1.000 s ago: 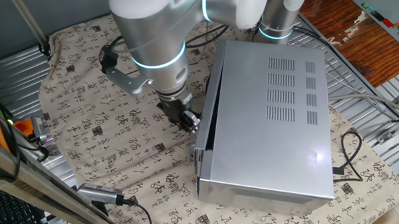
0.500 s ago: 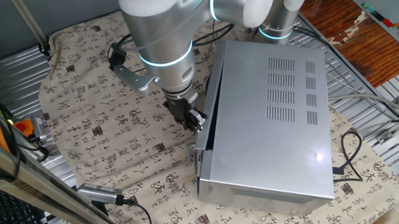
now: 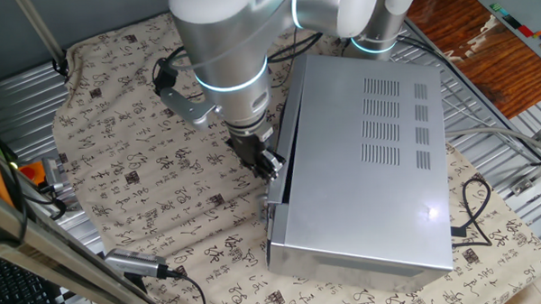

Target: Close the microwave door

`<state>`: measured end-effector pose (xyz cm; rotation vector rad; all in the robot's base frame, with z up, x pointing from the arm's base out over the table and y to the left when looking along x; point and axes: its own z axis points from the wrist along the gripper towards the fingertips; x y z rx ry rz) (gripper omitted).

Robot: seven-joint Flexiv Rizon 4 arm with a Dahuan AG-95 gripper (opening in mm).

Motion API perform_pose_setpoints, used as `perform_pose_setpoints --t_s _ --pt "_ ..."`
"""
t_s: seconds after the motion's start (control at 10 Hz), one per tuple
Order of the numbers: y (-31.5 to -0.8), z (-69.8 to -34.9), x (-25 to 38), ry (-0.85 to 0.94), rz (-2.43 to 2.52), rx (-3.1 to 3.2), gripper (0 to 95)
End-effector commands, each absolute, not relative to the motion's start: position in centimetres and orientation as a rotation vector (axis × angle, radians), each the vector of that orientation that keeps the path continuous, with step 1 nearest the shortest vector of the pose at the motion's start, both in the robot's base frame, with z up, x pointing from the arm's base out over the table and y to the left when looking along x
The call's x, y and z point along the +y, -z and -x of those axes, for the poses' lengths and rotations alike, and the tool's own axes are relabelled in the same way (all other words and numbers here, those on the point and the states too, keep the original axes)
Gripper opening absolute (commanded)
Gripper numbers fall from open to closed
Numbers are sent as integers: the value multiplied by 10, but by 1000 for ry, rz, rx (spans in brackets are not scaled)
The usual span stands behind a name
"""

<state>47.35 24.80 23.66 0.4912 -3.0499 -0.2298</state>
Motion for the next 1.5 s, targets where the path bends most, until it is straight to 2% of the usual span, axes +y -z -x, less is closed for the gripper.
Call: perform_pose_setpoints --t_s 0.1,0.9,1.0,1.5 --pt "-235 -469 247 239 -492 -3055 190" --pt "-238 -464 248 228 -527 -3054 190" --pt "-238 -464 244 231 -543 -3053 0" --pt "-234 -472 196 240 -708 -3036 0"
